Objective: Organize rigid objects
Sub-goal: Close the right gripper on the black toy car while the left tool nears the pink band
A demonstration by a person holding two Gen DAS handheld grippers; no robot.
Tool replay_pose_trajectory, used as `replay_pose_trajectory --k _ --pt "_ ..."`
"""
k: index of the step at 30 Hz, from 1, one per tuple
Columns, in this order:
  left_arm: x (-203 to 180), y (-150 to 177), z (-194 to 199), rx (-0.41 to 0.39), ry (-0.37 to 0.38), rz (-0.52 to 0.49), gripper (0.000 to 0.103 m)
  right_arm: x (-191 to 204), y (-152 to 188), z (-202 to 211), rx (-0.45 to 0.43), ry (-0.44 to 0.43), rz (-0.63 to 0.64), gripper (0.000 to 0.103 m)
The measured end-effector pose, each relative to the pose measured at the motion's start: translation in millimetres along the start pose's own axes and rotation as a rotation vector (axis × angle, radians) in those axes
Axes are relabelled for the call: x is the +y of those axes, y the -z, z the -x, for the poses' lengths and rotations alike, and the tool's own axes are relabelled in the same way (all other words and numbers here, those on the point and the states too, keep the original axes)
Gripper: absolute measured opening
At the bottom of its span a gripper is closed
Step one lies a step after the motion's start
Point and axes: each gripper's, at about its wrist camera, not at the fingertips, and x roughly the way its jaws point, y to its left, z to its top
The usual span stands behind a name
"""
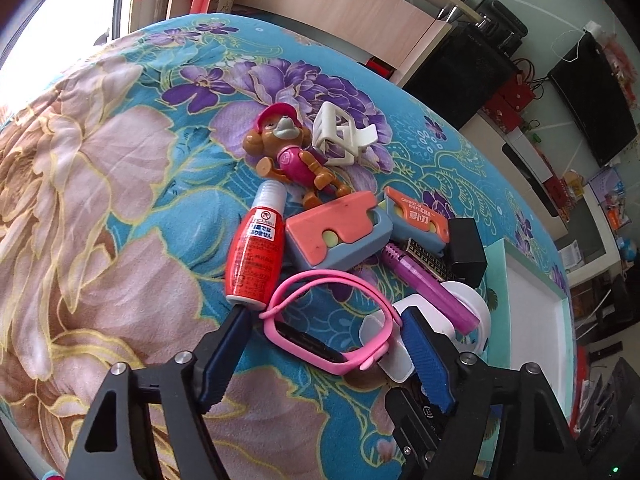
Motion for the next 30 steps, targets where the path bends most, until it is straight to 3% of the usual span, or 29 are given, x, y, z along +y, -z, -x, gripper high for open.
replay_pose_trajectory --k 8,16,18,20,30 --pt "-5.4 2.9 -1.7 0.007 -0.036 -0.034 0.077 -2.3 1.8 3.0 -0.005 -0.009 -0.008 0.083" --pt "-6.3 3.1 -2.4 0.003 -0.038 -0.042 0.074 -1.1 4.5 4.8 -0.001 -0.017 0.0 0.056" --pt "-6.4 3.5 -2.1 0.002 -0.038 -0.043 0.073 -6.2 4.3 5.9 -0.007 -0.002 -0.02 0.042" --pt "-5.9 3.3 -1.7 0.001 -0.035 -0.039 0.072 -14.3 4.9 7.9 -0.01 -0.015 -0.056 0.037" --pt "-5.8 5.5 3.2 -0.004 -0.038 -0.033 0.071 -20.4 6.1 11.8 -0.023 -0.038 -0.084 0.035"
